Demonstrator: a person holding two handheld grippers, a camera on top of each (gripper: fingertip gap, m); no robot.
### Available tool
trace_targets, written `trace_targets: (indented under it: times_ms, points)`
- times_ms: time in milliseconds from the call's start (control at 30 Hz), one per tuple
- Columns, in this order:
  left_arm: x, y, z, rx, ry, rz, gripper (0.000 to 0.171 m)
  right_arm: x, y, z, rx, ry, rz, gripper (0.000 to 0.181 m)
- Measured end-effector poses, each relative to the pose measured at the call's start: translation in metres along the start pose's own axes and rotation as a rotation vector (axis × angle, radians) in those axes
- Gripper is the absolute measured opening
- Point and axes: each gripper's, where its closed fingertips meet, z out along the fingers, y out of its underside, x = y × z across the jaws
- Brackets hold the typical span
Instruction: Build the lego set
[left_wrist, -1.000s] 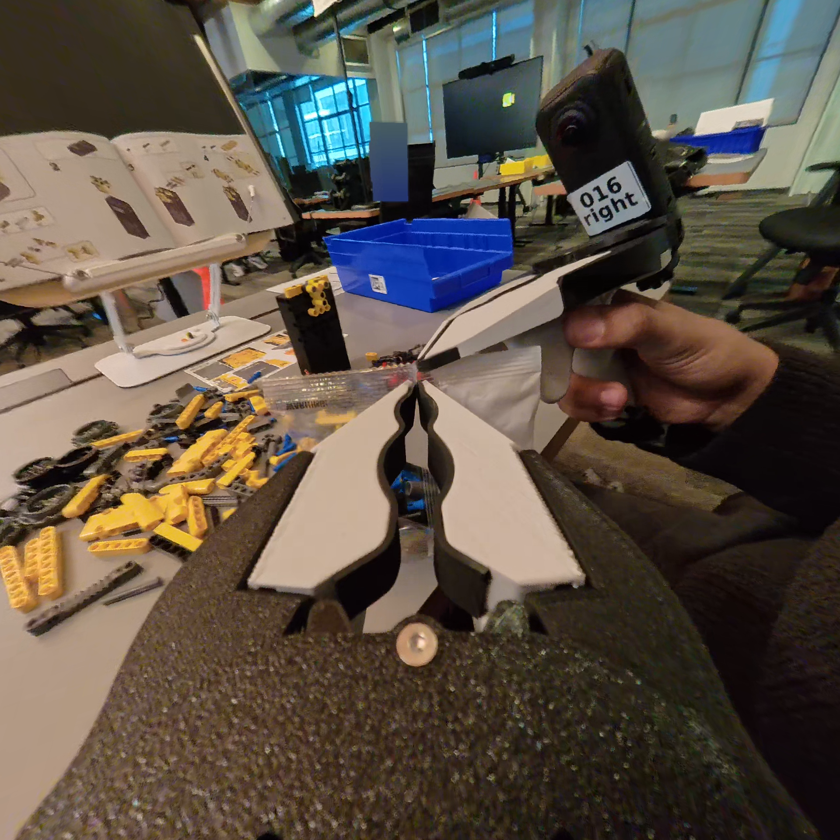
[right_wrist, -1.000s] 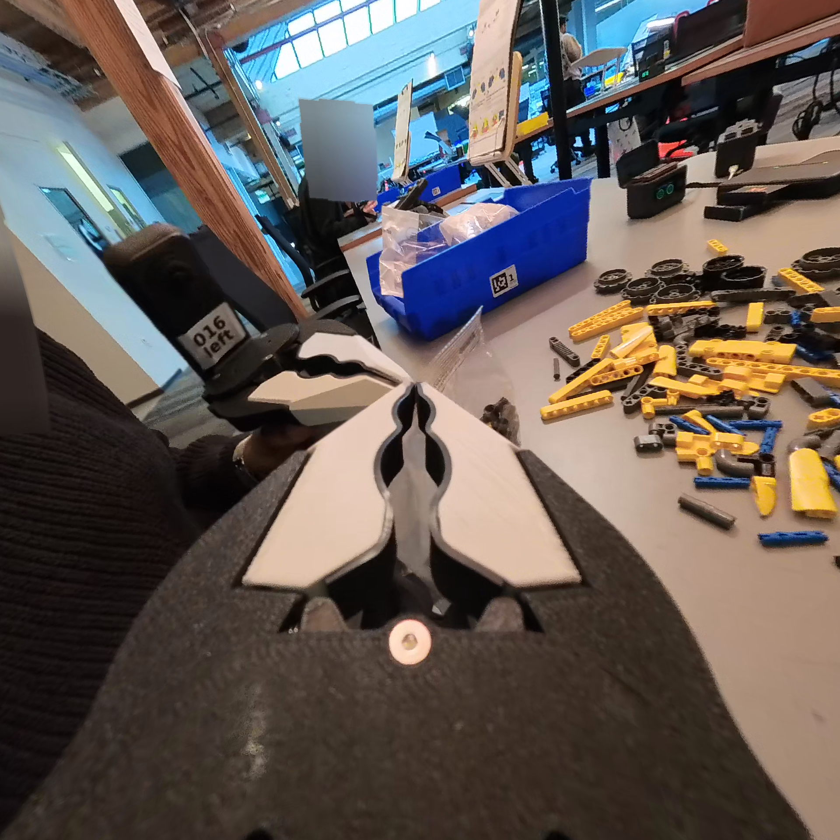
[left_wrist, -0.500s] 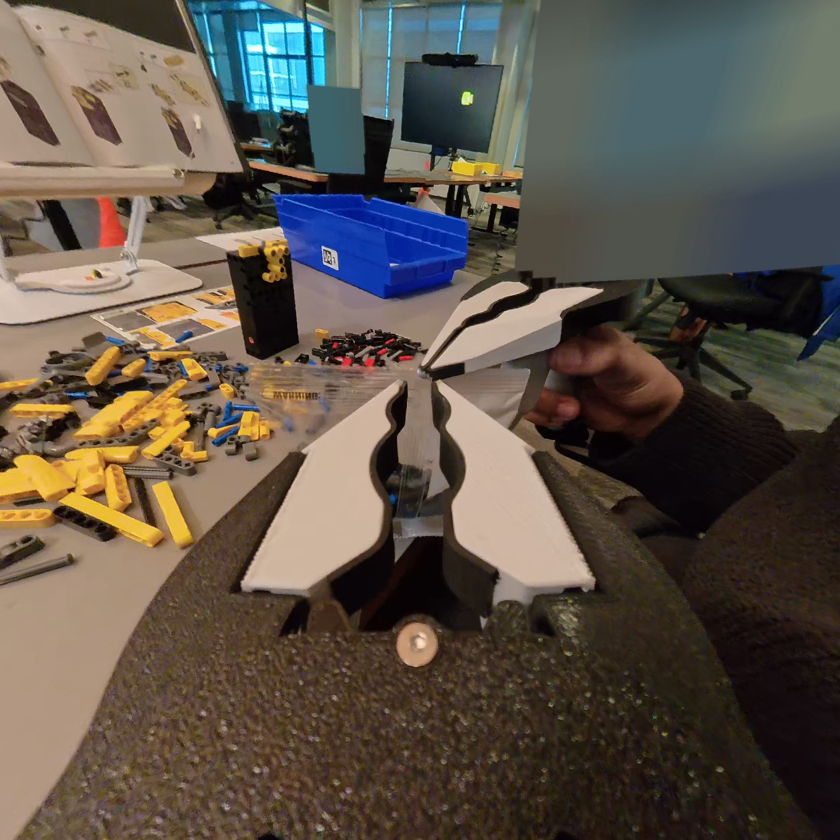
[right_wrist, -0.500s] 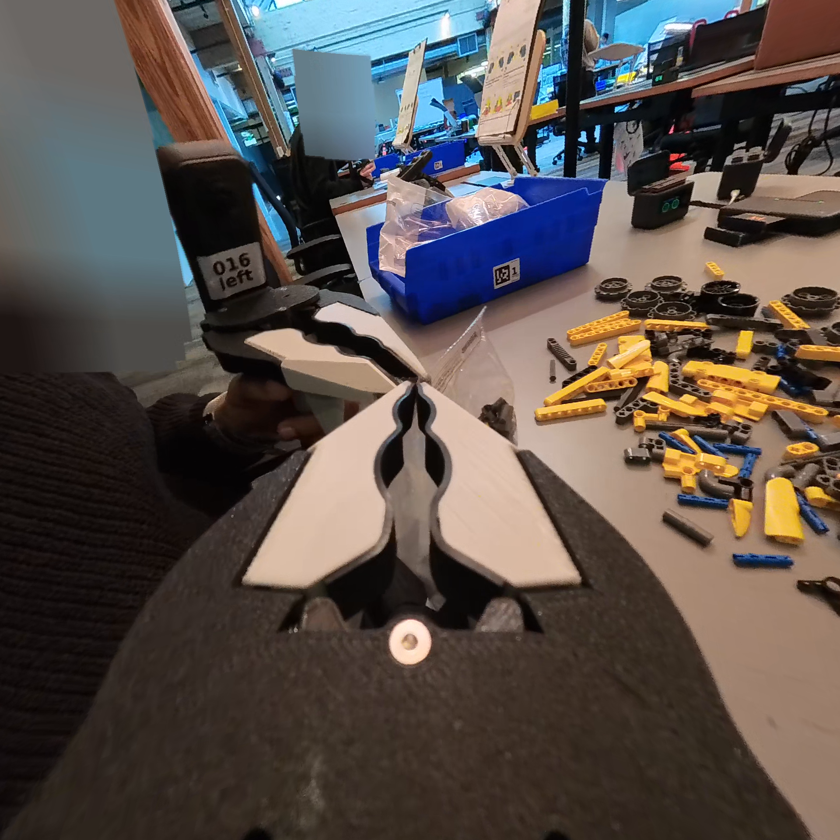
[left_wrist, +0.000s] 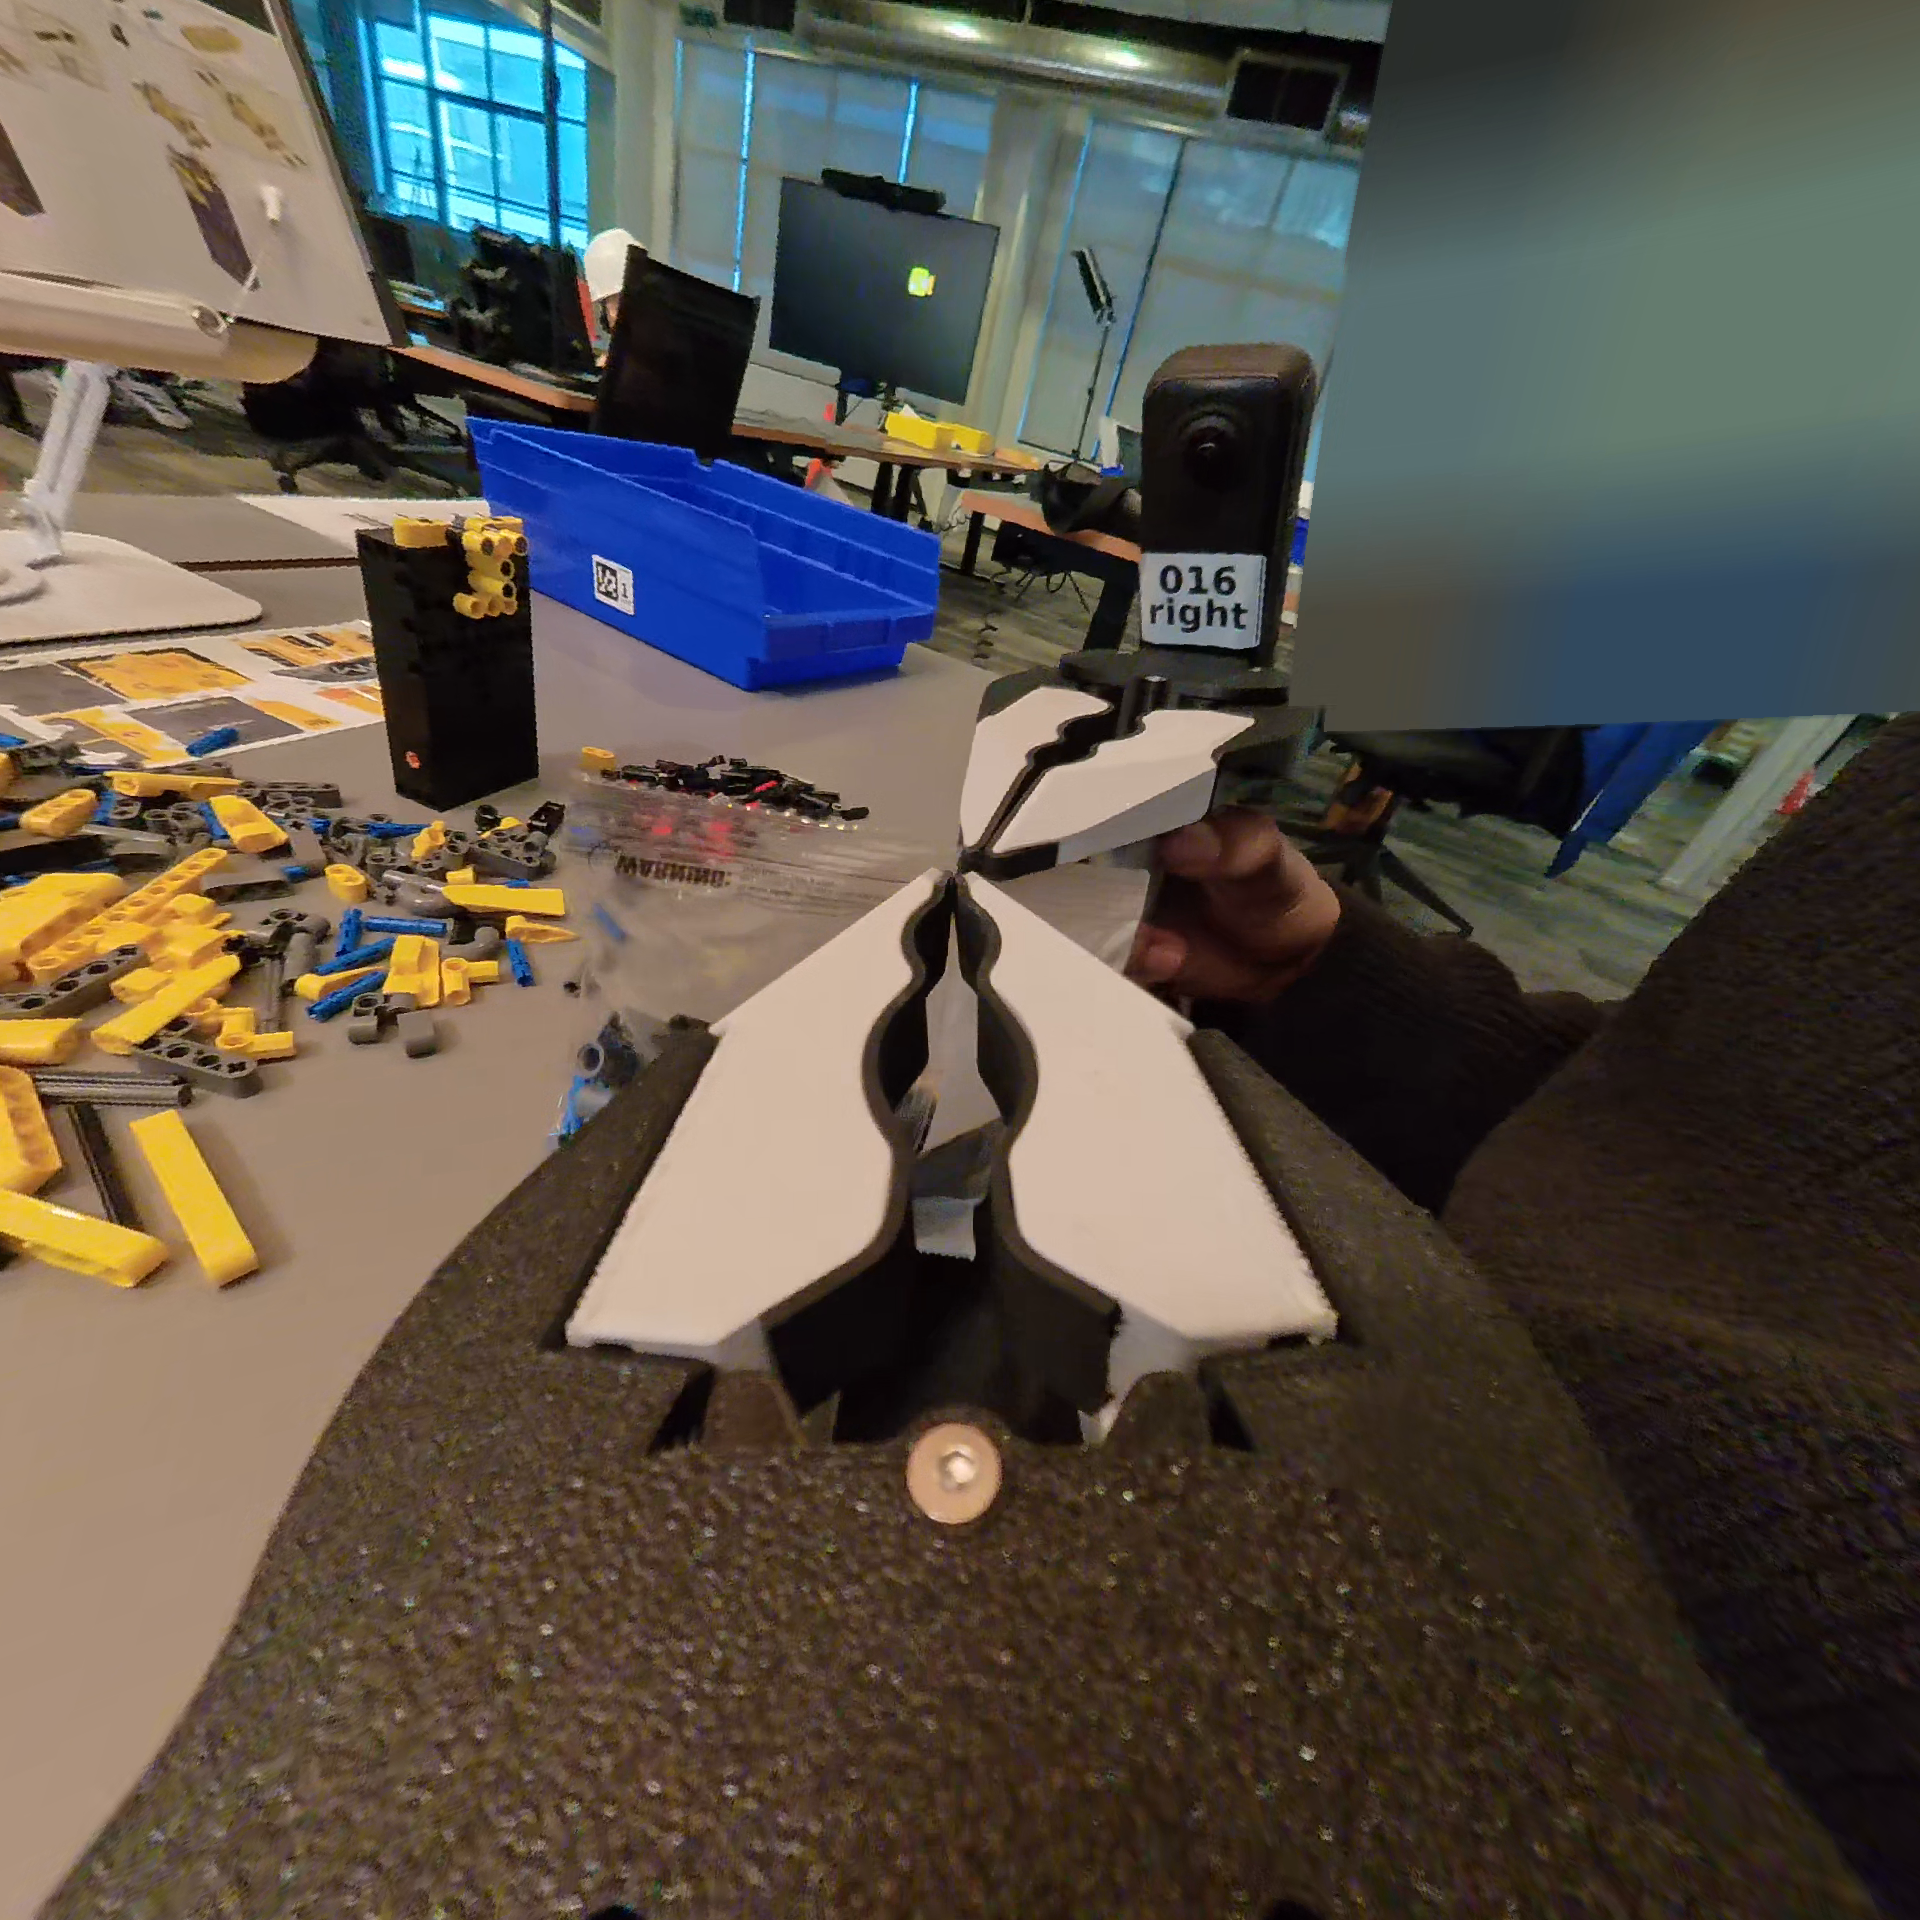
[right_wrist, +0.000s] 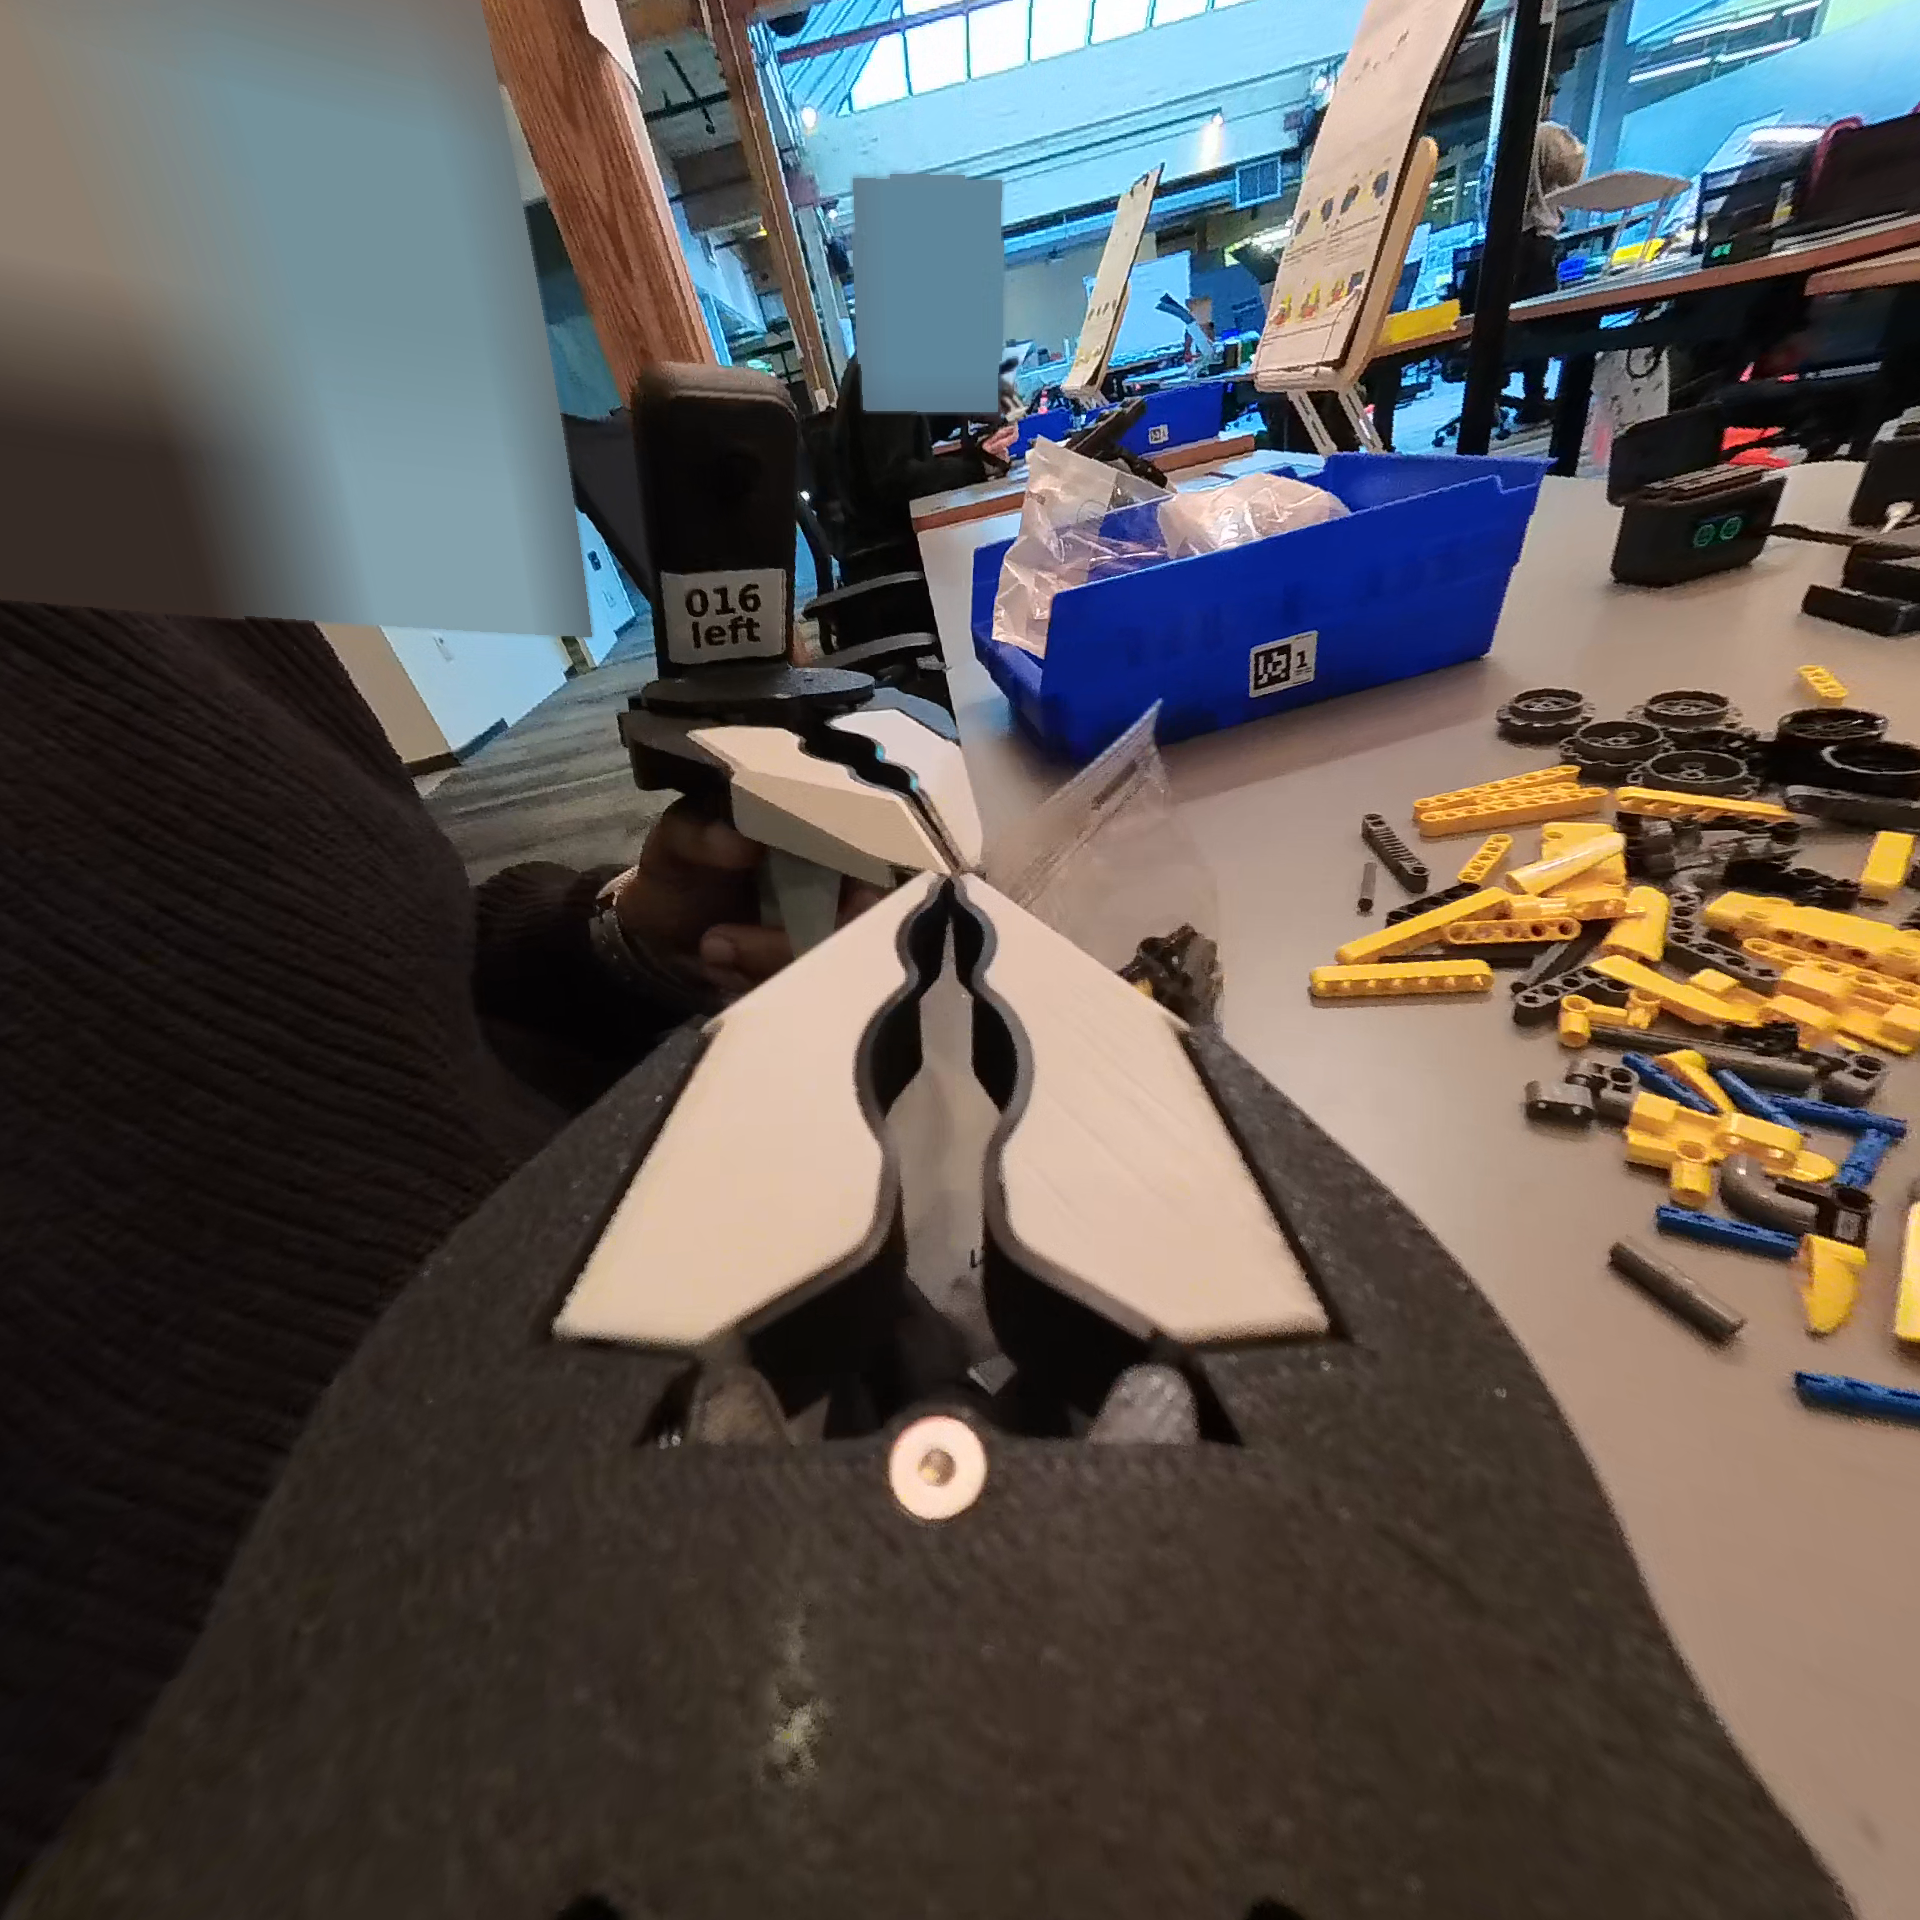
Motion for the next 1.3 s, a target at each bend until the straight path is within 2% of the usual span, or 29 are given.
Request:
trace_targets:
  times_ms: [133, 233, 367, 467, 667, 867, 1033, 1200, 1300]
  points:
    - [-0.0031, -0.0013, 0.0013, 0.003, -0.053, 0.06, 0.0, 0.0053, -0.002, 0.0003, 0.007, 0.023, 0.041, 0.001]
    - [-0.0039, -0.0014, 0.0032, 0.001, -0.087, 0.088, 0.0, 0.0057, -0.0018, 0.0025, 0.017, 0.005, 0.093, 0.01]
    - [-0.0078, 0.0005, 0.0041, -0.024, -0.162, 0.174, 0.0, 0.0054, 0.0001, 0.0043, -0.015, 0.032, 0.059, 0.017]
    - [-0.0062, -0.0015, 0.0041, -0.017, -0.173, 0.192, 0.0, 0.0055, -0.0021, 0.0041, -0.015, 0.042, 0.061, 0.016]
    - [-0.0024, -0.0033, 0.0029, -0.003, -0.178, 0.238, 0.0, 0.0061, -0.0052, 0.0022, 0.001, 0.048, 0.074, 0.0]
    - [-0.0003, -0.0027, 0.0032, 0.015, -0.142, 0.198, 0.0, 0.007, -0.0042, 0.0012, 0.013, 0.035, 0.098, 0.0]
    - [-0.001, -0.0054, 0.002, 0.057, -0.082, 0.072, 0.0, 0.0066, -0.0065, 0.0022, 0.024, 0.046, 0.089, 0.0]
    - [-0.0034, -0.0055, 0.0017, 0.062, -0.136, 0.145, 0.004, 0.0066, -0.0067, 0.0033, 0.023, 0.047, 0.088, 0.0]
    - [-0.0029, -0.0061, 0.0003, 0.075, -0.114, 0.123, 0.004, 0.0054, -0.007, 0.0043, 0.027, 0.036, 0.091, 0.0]
